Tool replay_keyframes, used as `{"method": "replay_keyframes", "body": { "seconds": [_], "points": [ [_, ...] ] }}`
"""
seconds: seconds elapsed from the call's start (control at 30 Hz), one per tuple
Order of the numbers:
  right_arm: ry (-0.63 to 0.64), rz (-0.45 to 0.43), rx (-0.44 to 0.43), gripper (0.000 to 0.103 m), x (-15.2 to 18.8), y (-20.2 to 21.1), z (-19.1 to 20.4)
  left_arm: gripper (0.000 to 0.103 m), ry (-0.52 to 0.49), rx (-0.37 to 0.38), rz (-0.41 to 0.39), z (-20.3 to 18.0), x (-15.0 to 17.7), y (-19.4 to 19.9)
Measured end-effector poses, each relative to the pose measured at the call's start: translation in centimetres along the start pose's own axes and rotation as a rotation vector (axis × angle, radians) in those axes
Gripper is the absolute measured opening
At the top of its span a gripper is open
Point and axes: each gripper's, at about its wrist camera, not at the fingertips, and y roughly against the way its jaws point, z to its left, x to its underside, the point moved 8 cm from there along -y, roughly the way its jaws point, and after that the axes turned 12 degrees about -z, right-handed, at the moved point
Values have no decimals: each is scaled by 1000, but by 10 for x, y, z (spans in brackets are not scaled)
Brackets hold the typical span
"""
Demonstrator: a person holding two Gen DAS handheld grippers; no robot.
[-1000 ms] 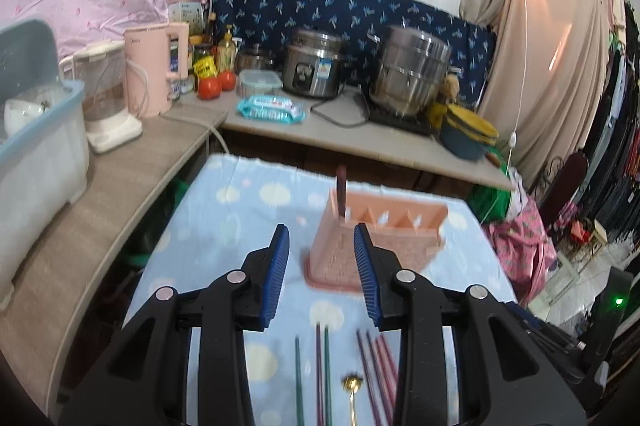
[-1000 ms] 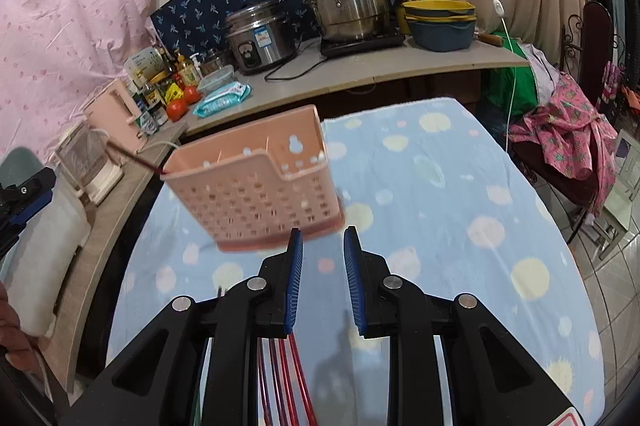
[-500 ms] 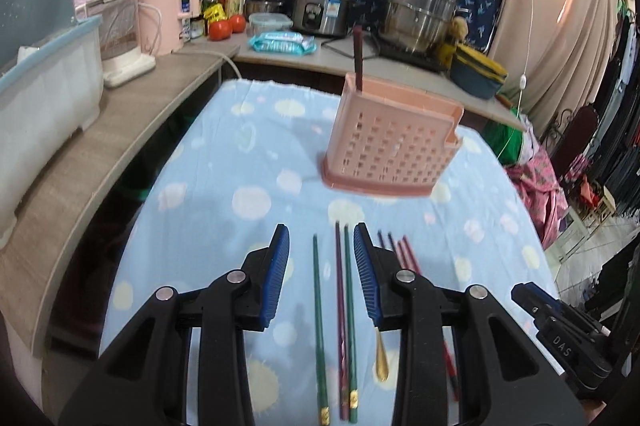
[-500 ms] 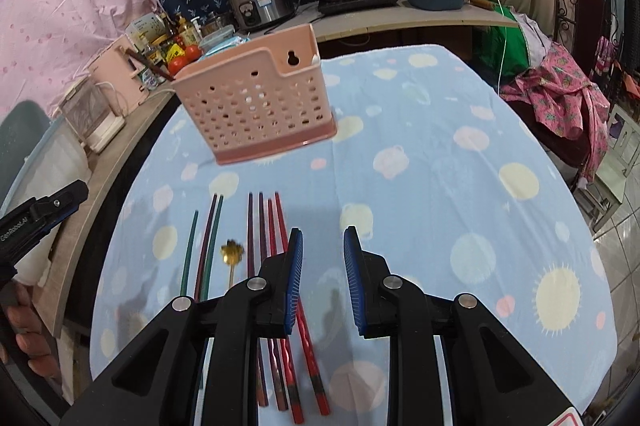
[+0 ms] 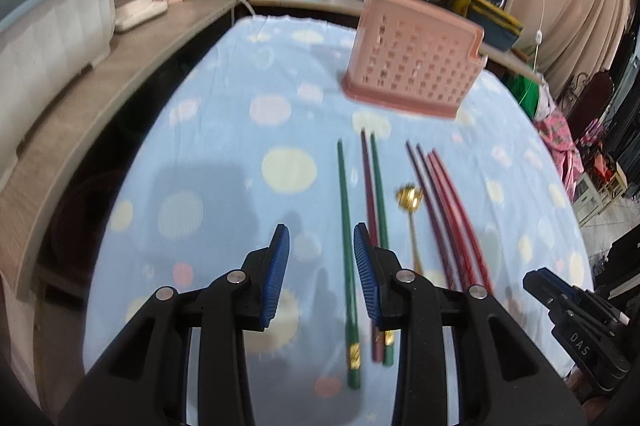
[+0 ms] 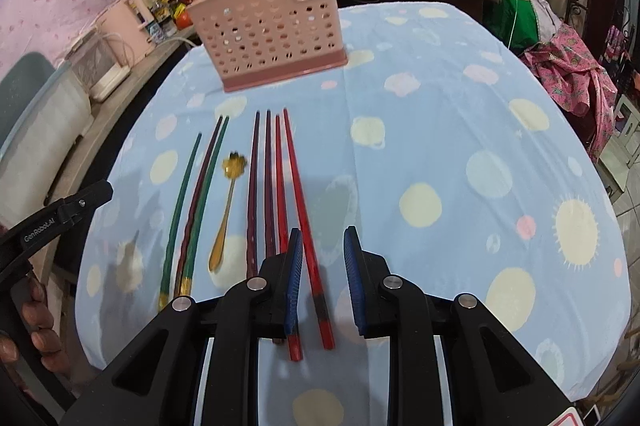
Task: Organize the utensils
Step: 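Move both open tools back down to the remaining chopsticks, then grasp a green chopstick with the left tool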
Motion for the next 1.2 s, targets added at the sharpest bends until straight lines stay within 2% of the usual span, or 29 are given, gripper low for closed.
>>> {"method": "replay_keyframes", "body": {
  "seconds": [0.13, 0.53, 1.2],
  "points": [
    [4, 28, -1, 22, 15, -3, 0, 32, -5, -4, 41, 1, 22, -2],
    [12, 72, -1, 22, 40, -6, -1, 32, -34, 2, 108, -2, 58, 0],
    [10, 98, -5, 22, 52, -9, -2, 32, -59, 36, 161, -16, 80, -1]
  ]
}}
